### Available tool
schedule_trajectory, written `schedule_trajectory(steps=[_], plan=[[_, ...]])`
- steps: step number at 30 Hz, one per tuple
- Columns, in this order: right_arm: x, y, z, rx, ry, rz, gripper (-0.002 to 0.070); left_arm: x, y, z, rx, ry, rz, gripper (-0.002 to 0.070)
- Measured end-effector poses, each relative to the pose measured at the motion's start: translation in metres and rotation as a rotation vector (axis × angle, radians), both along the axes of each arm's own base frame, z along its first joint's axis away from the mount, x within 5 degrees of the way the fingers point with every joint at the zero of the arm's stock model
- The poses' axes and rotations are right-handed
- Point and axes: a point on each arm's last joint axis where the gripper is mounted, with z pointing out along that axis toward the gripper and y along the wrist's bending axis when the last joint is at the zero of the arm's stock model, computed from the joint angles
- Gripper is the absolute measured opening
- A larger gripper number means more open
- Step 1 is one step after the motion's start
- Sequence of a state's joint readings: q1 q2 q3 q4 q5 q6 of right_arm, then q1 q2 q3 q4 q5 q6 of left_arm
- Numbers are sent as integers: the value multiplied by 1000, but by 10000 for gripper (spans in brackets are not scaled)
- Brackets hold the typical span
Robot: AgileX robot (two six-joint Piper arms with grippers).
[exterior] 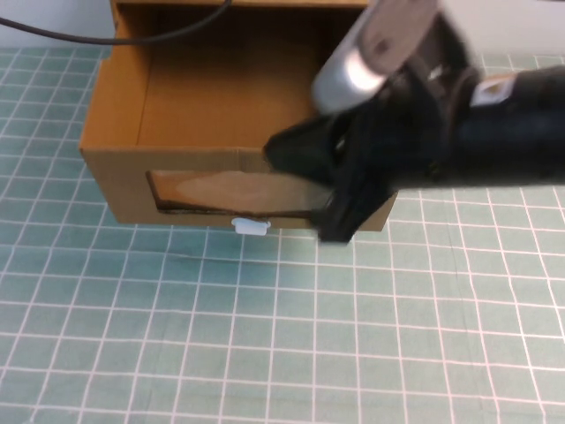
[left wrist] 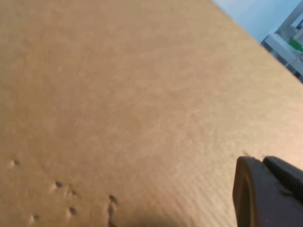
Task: Close the shoe box
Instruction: Close the shoe box with your right arm
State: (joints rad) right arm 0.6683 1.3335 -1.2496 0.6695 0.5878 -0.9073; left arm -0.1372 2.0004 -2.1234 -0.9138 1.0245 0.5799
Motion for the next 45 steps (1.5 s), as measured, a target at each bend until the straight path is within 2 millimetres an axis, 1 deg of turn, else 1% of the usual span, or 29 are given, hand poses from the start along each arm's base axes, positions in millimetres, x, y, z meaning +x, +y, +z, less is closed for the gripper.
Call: schedule_trajectory(steps=[5, 7, 10, 16, 25, 28, 30, 33, 36, 39, 42, 45], plan=[[-3, 34, -26, -124, -63, 85, -14, 3, -1, -9, 4, 47, -5, -5], [-4, 47, -33, -147, -108, 106, -14, 3, 0, -10, 13, 62, 2, -5], [-6, 60, -41, -176, -162, 130, -14, 3, 0, -11, 11, 76, 7, -5], [4, 74, -67, -263, -174, 151, -14, 3, 0, -11, 10, 82, 9, -5], [21, 92, -111, -344, -135, 155, -14, 3, 0, -10, 8, 80, 11, -5], [28, 96, -121, -366, -169, 151, -14, 3, 0, -10, 8, 81, 12, -5], [31, 98, -124, -373, -209, 146, -14, 3, 0, -10, 8, 81, 12, -5], [36, 100, -123, -357, -271, 127, -14, 3, 0, -10, 8, 81, 12, -5], [44, 99, -121, -330, -311, 91, -14, 3, 0, -10, 6, 83, 13, -5], [59, 89, -118, -308, -335, 30, -14, 3, 0, -10, 6, 84, 13, -5], [80, 82, -120, -279, -337, -47, -14, 3, 0, -10, 6, 84, 13, -5], [101, 81, -125, -240, -326, -118, -14, 3, 0, -10, 6, 84, 13, -5]])
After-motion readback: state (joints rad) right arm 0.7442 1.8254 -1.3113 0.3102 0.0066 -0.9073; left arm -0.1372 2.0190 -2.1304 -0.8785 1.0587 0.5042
